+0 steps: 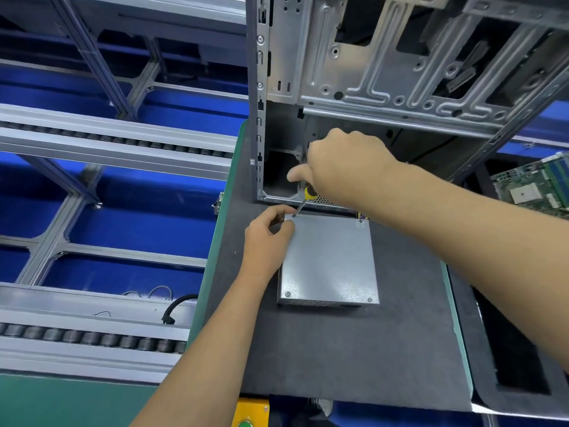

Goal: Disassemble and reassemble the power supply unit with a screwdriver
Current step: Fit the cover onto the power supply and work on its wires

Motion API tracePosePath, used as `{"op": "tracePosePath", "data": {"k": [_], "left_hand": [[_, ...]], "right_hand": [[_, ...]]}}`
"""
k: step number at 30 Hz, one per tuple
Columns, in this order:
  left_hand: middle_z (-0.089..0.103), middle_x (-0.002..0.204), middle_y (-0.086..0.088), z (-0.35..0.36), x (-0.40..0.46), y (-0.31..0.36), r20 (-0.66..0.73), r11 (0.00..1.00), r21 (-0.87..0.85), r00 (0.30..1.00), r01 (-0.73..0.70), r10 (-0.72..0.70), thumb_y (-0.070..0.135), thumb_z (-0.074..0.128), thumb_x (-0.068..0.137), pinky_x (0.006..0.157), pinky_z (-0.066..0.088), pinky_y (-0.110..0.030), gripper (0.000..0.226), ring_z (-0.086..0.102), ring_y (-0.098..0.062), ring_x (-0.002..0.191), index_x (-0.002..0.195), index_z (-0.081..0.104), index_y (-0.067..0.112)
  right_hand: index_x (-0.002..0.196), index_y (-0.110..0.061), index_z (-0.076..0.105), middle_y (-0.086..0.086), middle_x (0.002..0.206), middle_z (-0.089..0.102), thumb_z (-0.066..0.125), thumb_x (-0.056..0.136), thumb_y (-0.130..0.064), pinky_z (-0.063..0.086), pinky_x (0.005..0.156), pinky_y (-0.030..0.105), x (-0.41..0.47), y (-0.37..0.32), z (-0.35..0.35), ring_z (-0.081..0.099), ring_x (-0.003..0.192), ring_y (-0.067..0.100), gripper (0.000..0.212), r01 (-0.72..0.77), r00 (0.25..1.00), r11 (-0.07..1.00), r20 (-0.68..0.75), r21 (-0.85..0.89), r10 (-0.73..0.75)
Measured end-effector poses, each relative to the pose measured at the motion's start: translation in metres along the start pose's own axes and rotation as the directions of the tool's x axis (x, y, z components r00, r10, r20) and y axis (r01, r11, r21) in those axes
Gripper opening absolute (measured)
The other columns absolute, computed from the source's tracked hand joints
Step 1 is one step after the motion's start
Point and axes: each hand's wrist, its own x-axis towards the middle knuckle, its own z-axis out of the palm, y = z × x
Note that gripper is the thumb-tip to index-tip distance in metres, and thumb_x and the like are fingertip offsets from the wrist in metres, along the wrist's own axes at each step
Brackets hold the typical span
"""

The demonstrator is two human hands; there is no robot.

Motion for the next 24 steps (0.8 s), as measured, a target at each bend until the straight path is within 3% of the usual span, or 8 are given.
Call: {"op": "tracePosePath", "data": {"k": [3, 6, 8, 12, 15, 17, 21, 24], "left_hand": [[0.07, 0.093, -0.003, 0.0, 0.001, 0.0, -0.007, 1.0, 0.022, 1.0, -0.01, 0.011, 0.006, 0.059, 0.09, 0.061, 0.045, -0.01, 0.037, 0.055, -0.002, 0.071, 0.092, 0.069, 0.042], [0.072, 0.089, 0.001, 0.0, 0.002, -0.001, -0.007, 0.999, 0.049, 1.0, -0.003, 0.003, 0.008, 0.059, 0.09, 0.063, 0.049, -0.014, 0.031, 0.06, -0.004, 0.074, 0.098, 0.072, 0.036], [0.072, 0.088, 0.005, 0.0, 0.003, -0.002, -0.015, 0.999, 0.053, 1.0, 0.003, -0.002, 0.009, 0.059, 0.091, 0.063, 0.049, -0.015, 0.026, 0.062, -0.002, 0.075, 0.102, 0.074, 0.027], [0.073, 0.089, 0.005, 0.0, 0.003, -0.002, -0.018, 0.998, 0.062, 1.0, 0.001, 0.0, 0.01, 0.059, 0.091, 0.064, 0.049, -0.013, 0.024, 0.062, -0.001, 0.076, 0.101, 0.074, 0.026], [0.073, 0.09, 0.005, 0.0, 0.003, -0.002, -0.01, 0.998, 0.069, 1.0, 0.013, -0.013, 0.011, 0.059, 0.092, 0.064, 0.049, -0.014, 0.023, 0.064, -0.002, 0.077, 0.104, 0.074, 0.025], [0.073, 0.093, 0.009, 0.0, 0.003, -0.002, -0.007, 0.997, 0.073, 1.0, 0.011, -0.01, 0.012, 0.059, 0.092, 0.066, 0.049, -0.012, 0.023, 0.065, -0.001, 0.082, 0.105, 0.074, 0.024], [0.073, 0.095, 0.009, 0.0, 0.003, -0.001, -0.009, 0.997, 0.08, 1.0, 0.003, -0.002, 0.012, 0.059, 0.092, 0.07, 0.051, -0.014, 0.024, 0.066, -0.003, 0.086, 0.102, 0.073, 0.028], [0.073, 0.095, 0.009, 0.0, 0.003, -0.001, -0.007, 0.997, 0.077, 1.0, -0.012, 0.012, 0.011, 0.059, 0.092, 0.071, 0.052, -0.014, 0.025, 0.067, -0.004, 0.087, 0.101, 0.073, 0.029]], "right_hand": [[0.096, -0.021, 0.039, 0.0, 0.089, 0.039, 0.065, 0.091, -0.043, 0.034, 0.054, 0.033, 0.0, 0.006, -0.005, 0.05, 0.075, 0.025, 0.034, 0.07, 0.986, 0.969, 0.128, 0.237, -0.103], [0.092, -0.025, 0.052, -0.004, 0.091, 0.042, 0.06, 0.091, -0.016, 0.04, 0.063, 0.03, 0.002, 0.009, -0.011, 0.055, 0.097, 0.025, 0.013, 0.186, 0.978, 0.955, 0.051, 0.233, -0.203], [0.092, -0.021, 0.055, 0.003, 0.088, 0.04, 0.055, 0.099, -0.029, 0.04, 0.07, 0.035, 0.002, 0.005, -0.011, 0.054, 0.101, 0.035, 0.011, 0.172, 0.985, 0.977, -0.038, 0.128, -0.168], [0.082, -0.015, 0.042, 0.005, 0.076, 0.032, 0.035, 0.098, -0.063, 0.034, 0.069, 0.039, 0.002, 0.004, -0.009, 0.043, 0.081, 0.031, 0.052, -0.002, 1.0, 0.999, -0.025, -0.046, 0.001], [0.102, -0.019, 0.043, 0.007, 0.108, 0.047, 0.05, 0.098, -0.04, 0.04, 0.072, 0.038, 0.003, 0.013, -0.009, 0.051, 0.084, 0.026, 0.022, 0.071, 0.984, 0.972, 0.142, 0.225, -0.105], [0.105, -0.019, 0.046, 0.005, 0.111, 0.047, 0.053, 0.097, -0.025, 0.045, 0.078, 0.04, 0.003, 0.017, -0.007, 0.053, 0.09, 0.025, 0.012, 0.127, 0.979, 0.956, 0.12, 0.263, -0.164], [0.095, -0.015, 0.051, 0.004, 0.076, 0.033, 0.042, 0.099, -0.056, 0.037, 0.068, 0.038, 0.002, 0.008, -0.002, 0.042, 0.079, 0.03, 0.042, 0.024, 0.998, 0.999, -0.058, 0.035, -0.022], [0.097, -0.016, 0.045, 0.005, 0.087, 0.036, 0.046, 0.095, -0.061, 0.039, 0.072, 0.039, 0.002, 0.011, -0.003, 0.045, 0.079, 0.03, 0.045, 0.015, 1.0, 0.992, 0.005, 0.123, -0.015]]}}
